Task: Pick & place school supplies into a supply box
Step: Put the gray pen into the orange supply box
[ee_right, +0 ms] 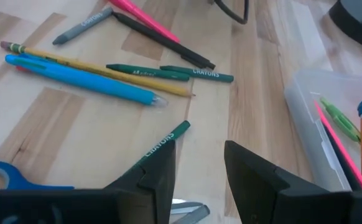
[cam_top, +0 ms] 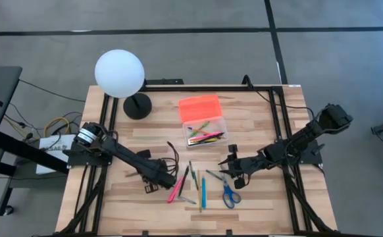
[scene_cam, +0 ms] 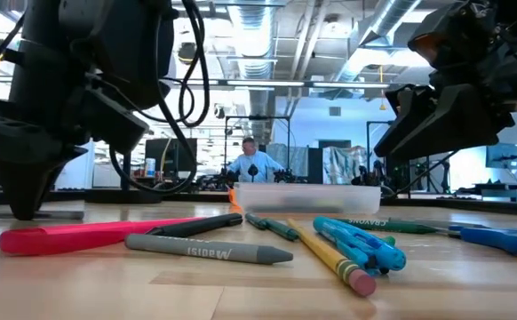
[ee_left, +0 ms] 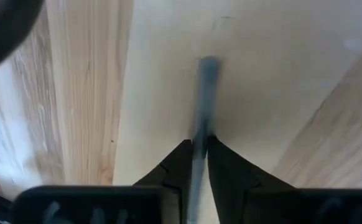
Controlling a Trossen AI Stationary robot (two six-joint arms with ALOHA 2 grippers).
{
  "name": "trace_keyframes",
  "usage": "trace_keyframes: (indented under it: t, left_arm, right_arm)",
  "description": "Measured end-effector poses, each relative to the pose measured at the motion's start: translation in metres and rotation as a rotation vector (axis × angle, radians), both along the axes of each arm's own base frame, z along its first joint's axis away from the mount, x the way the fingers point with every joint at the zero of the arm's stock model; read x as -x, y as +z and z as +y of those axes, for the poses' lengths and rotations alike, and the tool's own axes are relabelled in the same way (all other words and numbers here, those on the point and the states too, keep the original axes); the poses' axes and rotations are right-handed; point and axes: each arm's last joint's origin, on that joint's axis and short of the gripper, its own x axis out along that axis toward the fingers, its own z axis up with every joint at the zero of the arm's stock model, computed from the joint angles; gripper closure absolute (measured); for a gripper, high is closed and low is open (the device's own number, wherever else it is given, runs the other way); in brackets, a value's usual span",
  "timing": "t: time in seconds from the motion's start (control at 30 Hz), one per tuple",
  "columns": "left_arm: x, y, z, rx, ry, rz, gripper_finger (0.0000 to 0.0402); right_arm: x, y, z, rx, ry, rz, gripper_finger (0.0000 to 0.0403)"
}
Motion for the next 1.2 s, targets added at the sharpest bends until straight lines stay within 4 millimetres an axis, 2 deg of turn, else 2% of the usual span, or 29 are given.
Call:
trace_keyframes:
  t: [0.2,0.7,1.2]
  left_arm:
    - [-0.0005,-0.0001,-0.0001,0.006,-0.03,-0.002,0.0374]
    - [-0.0065,-0.0014,-0.0008,0.005,-0.096,-0.068,0.0371]
    - [-0.0073,0.004,-0.0001,-0.043,-0.036,-0.05,0.0388]
  right_arm:
    - [0.0008,-0.0006,0.0007,-0.003,-0.002,0.007,0.0273]
    - [0.0014,-0.0006,0.002,-0.008,0.0,0.007,0.0273]
    - [0.0014,-0.0006,0.002,-0.008,0.0,0.007,0.0273]
